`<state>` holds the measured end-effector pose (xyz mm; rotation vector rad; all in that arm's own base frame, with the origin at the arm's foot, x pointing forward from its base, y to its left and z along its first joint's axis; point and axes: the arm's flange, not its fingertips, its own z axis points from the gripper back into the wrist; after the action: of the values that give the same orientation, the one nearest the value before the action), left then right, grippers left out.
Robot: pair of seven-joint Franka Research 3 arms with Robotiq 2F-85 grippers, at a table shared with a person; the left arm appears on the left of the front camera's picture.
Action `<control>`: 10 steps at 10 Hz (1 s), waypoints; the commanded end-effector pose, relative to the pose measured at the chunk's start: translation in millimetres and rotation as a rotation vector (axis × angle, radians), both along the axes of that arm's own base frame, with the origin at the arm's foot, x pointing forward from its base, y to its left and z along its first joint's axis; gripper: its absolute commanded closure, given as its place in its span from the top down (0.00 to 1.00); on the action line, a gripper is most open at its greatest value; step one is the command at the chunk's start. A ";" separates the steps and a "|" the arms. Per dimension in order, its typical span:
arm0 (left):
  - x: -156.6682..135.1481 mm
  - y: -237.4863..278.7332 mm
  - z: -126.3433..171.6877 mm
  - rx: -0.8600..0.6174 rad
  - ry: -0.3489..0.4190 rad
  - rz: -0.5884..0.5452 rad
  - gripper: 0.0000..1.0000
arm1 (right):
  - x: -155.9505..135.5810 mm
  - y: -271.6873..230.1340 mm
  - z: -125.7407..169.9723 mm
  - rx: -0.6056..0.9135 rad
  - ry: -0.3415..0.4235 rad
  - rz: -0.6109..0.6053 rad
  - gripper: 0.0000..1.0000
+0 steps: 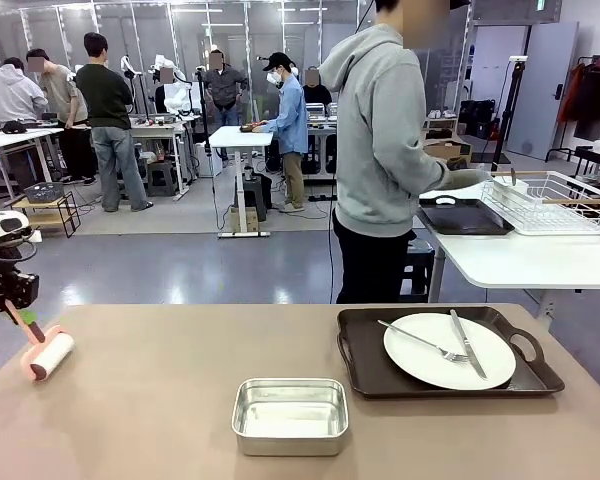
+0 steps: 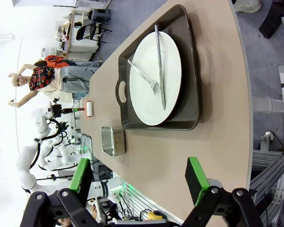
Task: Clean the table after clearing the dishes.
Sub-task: When the left (or right) Handle tray is removed, use the left hand (or right hand) to clean the left (or right) side of the table with the Lint Roller.
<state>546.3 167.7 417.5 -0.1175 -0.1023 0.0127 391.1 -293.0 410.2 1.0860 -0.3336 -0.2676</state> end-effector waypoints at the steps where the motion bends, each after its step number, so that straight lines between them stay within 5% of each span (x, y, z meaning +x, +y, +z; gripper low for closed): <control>1: -11.4 -6.5 -15.2 0.114 0.004 0.042 0.21 | -0.5 0.9 2.4 -0.002 -0.005 0.001 1.00; 6: -50.4 -47.6 87.4 0.189 -0.152 0.013 0.21 | -0.5 0.9 2.4 -0.002 -0.005 0.001 1.00; 10: -43.0 -46.3 98.2 0.158 -0.155 -0.013 0.21 | -0.5 0.9 2.4 -0.002 -0.005 0.001 1.00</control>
<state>496.8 118.5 522.1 0.0380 -0.2696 -0.0181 391.1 -293.0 410.1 1.0860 -0.3335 -0.2677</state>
